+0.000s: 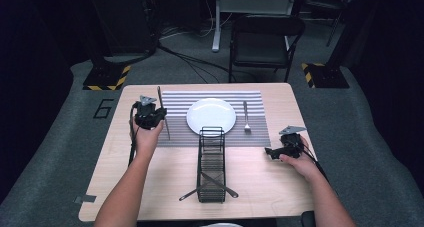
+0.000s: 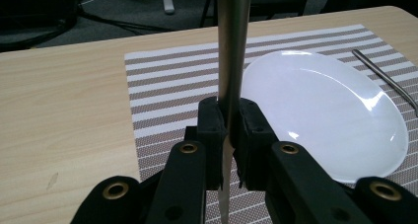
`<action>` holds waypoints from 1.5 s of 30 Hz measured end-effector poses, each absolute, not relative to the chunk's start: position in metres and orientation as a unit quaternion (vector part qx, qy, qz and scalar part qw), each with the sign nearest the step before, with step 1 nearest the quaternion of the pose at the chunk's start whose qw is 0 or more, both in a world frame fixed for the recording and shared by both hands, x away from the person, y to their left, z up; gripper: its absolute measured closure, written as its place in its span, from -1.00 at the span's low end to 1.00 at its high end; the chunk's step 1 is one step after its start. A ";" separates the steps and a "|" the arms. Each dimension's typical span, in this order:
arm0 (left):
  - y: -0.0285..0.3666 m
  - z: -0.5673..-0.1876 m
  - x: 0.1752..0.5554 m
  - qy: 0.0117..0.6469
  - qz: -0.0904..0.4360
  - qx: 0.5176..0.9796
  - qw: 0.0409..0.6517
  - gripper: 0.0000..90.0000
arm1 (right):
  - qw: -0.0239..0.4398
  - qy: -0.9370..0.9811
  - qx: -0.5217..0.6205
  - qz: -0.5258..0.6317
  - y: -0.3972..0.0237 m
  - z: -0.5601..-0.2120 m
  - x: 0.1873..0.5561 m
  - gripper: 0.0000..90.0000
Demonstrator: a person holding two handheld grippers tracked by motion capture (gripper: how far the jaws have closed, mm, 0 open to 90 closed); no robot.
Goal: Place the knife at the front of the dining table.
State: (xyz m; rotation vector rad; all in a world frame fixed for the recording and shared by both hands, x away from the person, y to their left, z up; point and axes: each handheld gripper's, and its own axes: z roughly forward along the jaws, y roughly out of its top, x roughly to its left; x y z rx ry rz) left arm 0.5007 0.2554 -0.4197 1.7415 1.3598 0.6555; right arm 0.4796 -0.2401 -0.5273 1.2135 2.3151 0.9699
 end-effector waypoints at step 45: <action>0.250 -0.468 0.551 0.595 0.267 0.648 0.394 0.84 | 0.174 0.818 0.428 0.342 -0.240 -0.527 0.480 -1.00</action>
